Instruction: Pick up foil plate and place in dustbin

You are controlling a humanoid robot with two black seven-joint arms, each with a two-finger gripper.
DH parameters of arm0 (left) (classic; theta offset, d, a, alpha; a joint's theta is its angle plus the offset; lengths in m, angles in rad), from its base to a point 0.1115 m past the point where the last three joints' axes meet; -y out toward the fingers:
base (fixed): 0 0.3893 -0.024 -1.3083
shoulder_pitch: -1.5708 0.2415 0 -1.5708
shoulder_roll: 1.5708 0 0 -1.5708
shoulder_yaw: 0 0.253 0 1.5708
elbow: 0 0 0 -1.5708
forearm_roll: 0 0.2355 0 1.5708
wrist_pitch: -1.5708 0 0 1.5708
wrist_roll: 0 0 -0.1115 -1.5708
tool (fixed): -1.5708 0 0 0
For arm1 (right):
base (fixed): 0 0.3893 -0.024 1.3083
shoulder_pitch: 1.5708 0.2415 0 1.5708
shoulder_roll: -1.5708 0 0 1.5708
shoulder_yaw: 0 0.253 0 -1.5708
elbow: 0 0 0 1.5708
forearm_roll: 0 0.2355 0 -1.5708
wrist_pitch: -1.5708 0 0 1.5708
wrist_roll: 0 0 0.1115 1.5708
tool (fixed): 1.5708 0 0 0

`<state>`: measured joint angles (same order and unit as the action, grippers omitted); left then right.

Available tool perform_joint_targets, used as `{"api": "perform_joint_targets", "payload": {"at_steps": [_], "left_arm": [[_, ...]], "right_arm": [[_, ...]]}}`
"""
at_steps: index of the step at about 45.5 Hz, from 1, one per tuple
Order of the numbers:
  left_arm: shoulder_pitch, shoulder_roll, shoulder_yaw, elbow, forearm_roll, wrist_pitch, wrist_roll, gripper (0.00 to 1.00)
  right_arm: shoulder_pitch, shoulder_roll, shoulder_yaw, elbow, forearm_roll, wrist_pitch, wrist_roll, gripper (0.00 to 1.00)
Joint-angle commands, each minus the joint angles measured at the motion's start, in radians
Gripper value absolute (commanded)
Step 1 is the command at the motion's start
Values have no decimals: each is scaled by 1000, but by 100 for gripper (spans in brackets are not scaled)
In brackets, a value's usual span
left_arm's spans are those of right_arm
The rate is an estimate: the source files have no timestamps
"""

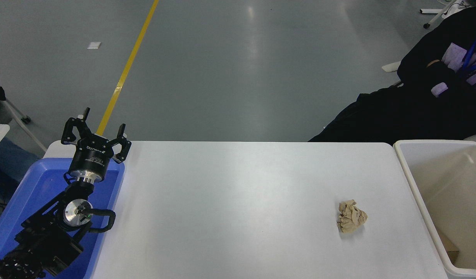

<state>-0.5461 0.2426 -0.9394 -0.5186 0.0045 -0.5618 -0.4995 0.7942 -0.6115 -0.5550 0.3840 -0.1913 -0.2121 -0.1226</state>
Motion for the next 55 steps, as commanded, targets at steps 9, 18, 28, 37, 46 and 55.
{"api": "perform_joint_targets", "payload": {"at_steps": [9,18,28,37,46,55], "left_arm": [[0,0,1,0,2,0,1,98],[0,0,2,0,2,0,1,98],[0,1,2,0,2,0,1,98],[2,1,2,0,0,0,1,98],[2,1,1,0,0,0,1,98],[3,3,1,0,0,0,1,98]], "right_arm": [[500,-151,-508,478,3,42,0,100],[792,-165,-651,618,9,248,0,100],[1083,-99,-711,627,13,853,-2,100],[1246,85,-727,658,15,997,0,100],[1427,271,-714,797,20,997,0,100],[1551,326,-689,862,144,997,1,100]]}}
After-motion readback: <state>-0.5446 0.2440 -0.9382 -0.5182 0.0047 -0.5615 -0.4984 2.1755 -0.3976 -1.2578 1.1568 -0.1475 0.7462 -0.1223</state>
